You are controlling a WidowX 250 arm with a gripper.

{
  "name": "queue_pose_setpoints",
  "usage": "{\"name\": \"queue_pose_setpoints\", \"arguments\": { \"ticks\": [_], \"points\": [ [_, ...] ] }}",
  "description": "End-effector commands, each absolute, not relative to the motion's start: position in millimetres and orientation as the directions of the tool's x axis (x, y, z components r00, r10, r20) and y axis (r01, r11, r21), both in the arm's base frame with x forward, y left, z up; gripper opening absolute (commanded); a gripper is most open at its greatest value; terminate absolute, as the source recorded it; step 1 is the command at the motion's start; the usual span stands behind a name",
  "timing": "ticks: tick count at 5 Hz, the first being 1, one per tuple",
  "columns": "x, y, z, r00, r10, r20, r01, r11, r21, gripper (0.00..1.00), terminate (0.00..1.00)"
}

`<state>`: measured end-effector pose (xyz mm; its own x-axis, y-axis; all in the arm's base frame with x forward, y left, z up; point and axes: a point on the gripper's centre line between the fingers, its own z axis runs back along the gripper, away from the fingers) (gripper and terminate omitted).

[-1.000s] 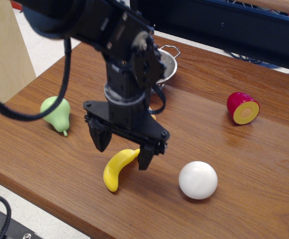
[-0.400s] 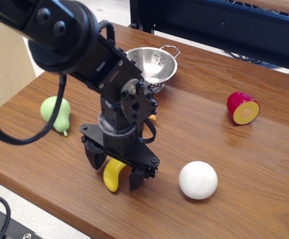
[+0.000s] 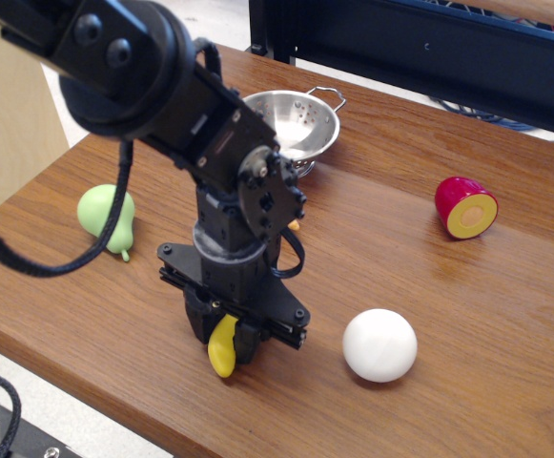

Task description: Put banana in colander

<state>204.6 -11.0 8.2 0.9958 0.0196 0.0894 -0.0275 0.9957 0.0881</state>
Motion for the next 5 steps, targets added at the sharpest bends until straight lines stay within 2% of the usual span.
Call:
{"name": "queue_pose_setpoints", "arguments": {
  "ticks": [1,3,5],
  "points": [
    [265.0,0.1,66.3,0.954,0.212,0.211,-0.223,0.974,0.028,0.00,0.00],
    [345.0,38.2,98.7,0.829,0.504,0.243,-0.513,0.858,-0.027,0.00,0.00],
    [377.1,73.4,92.1,0.730,0.634,0.255,-0.658,0.753,0.014,0.00,0.00]
  ]
}}
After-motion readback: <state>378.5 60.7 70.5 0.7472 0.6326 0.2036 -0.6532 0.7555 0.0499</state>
